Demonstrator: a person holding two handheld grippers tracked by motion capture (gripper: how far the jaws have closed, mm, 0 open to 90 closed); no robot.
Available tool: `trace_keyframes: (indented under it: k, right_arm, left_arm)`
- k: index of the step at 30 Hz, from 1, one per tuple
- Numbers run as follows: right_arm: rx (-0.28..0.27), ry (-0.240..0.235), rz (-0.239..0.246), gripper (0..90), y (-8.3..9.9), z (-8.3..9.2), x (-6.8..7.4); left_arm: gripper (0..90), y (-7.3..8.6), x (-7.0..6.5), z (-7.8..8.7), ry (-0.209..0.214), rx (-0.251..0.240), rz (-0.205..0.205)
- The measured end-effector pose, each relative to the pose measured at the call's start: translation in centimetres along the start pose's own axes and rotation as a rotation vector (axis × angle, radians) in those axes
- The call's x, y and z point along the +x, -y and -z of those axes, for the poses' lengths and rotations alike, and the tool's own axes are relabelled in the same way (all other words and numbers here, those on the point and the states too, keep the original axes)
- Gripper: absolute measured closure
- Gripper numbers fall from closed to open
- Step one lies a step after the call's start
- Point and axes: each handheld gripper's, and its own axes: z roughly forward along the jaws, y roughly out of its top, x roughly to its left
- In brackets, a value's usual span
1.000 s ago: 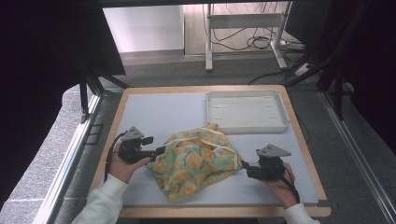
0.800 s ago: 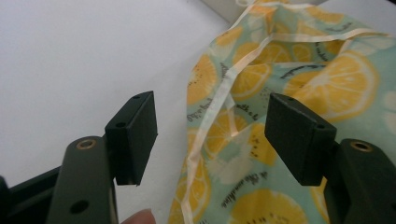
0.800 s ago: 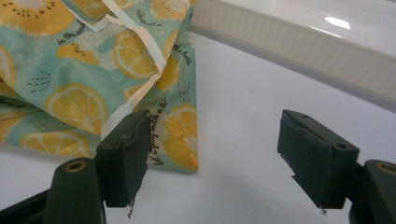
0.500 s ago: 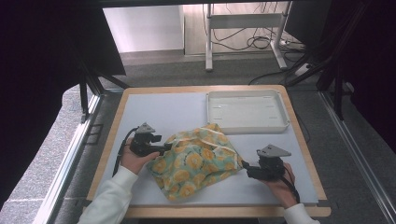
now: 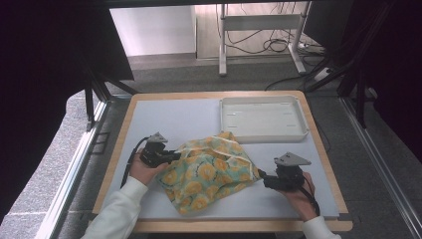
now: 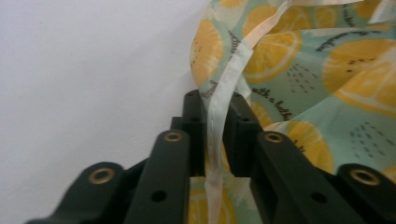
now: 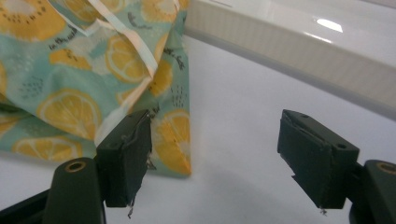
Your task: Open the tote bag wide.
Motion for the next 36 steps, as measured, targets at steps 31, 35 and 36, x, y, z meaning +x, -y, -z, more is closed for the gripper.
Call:
trace_keyframes:
  k: [31, 35, 36]
  right_arm:
    - [0.003, -0.155, 0.103, 25.4, -8.8, -1.5, 2.1]
    - [-0.003, -0.163, 0.114, 24.6, -9.7, -2.1, 2.4]
    - [0.006, -0.168, 0.117, 24.0, -9.8, -2.4, 2.5]
  left_arm:
    - [89.0, 0.0, -0.7, 0.9, 0.02, -0.035, 0.013]
    - [89.0, 0.0, -0.7, 0.8, 0.021, -0.033, 0.012]
    - [89.1, 0.0, -0.6, 0.6, 0.021, -0.028, 0.007]
